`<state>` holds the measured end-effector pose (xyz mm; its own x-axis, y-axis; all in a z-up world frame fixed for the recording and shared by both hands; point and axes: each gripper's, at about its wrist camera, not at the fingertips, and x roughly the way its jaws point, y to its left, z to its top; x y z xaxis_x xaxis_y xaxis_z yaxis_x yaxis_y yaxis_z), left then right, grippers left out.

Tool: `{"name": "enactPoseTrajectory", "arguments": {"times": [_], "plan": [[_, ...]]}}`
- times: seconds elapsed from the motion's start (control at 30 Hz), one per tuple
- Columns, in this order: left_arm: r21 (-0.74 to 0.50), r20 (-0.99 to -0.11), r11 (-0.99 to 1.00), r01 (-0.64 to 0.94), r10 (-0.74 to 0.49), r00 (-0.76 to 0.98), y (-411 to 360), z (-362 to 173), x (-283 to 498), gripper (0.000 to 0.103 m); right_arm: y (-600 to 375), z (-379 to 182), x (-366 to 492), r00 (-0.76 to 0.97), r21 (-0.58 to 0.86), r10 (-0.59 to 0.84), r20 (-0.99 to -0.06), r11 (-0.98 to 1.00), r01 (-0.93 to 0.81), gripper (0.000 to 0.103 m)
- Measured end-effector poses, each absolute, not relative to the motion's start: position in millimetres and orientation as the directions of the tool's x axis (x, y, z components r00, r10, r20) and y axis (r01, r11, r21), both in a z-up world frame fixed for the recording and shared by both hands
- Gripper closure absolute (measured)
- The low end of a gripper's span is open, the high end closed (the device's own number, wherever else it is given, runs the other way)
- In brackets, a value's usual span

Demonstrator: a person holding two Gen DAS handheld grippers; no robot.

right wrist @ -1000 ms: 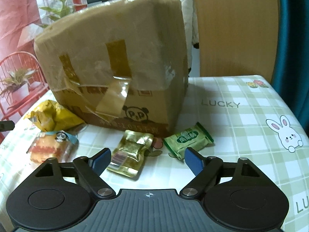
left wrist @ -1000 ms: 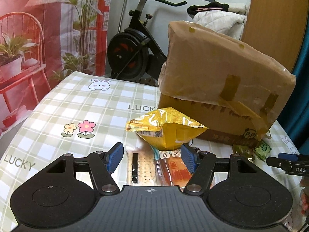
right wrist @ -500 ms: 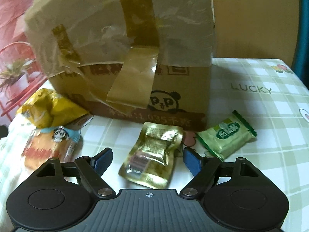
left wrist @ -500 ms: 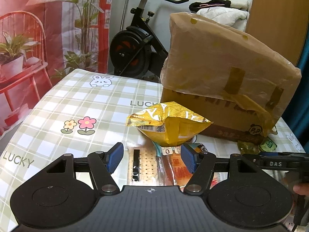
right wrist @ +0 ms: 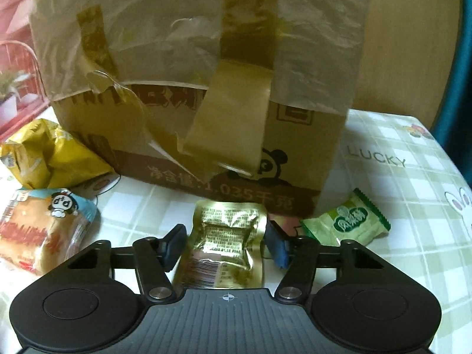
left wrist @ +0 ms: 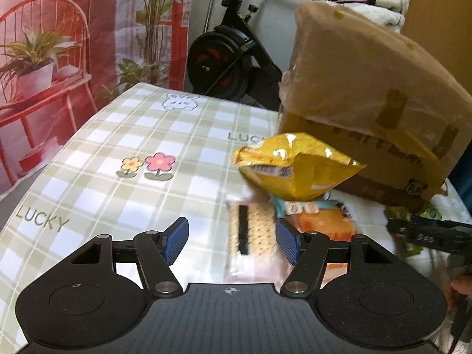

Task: Organize snacks
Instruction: 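Lower both tools toward the gold packet and bread packet in the pile, then grasp the gold foil packet with right tool while left grasps the cracker packet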

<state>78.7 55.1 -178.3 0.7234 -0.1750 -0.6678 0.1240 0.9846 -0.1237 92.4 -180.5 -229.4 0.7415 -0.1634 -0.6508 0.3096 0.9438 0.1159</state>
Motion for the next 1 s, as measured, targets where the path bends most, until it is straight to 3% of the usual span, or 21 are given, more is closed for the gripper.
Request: {"name": "enactPoseTrajectory", "arguments": {"times": [0.2,0.67,0.7,0.73,1.0], "plan": [[-0.119,-0.695,0.981,0.156,-0.194,0.692,56,-189,82,0.036,-192,-231,68,0.772,0.196,-0.123,-0.623,0.932,0.306,0.059],[-0.022,-0.726,0.971,0.238,-0.179,0.663,27,-224,108,0.036,-200,-232,48,0.792,0.258,-0.084,-0.605,0.92,0.295,0.061],[-0.022,-0.725,0.973,0.231,-0.175,0.667,28,-224,108,0.039,-200,-231,46,0.794,0.261,-0.082,-0.603,0.92,0.292,0.061],[-0.022,-0.721,0.974,0.224,-0.171,0.672,29,-224,108,0.055,-200,-231,45,0.796,0.264,-0.078,-0.6,0.92,0.289,0.062],[-0.043,-0.69,0.984,0.173,-0.155,0.707,43,-211,96,0.055,-203,-228,34,0.814,0.276,-0.074,-0.575,0.92,0.279,0.063]]}}
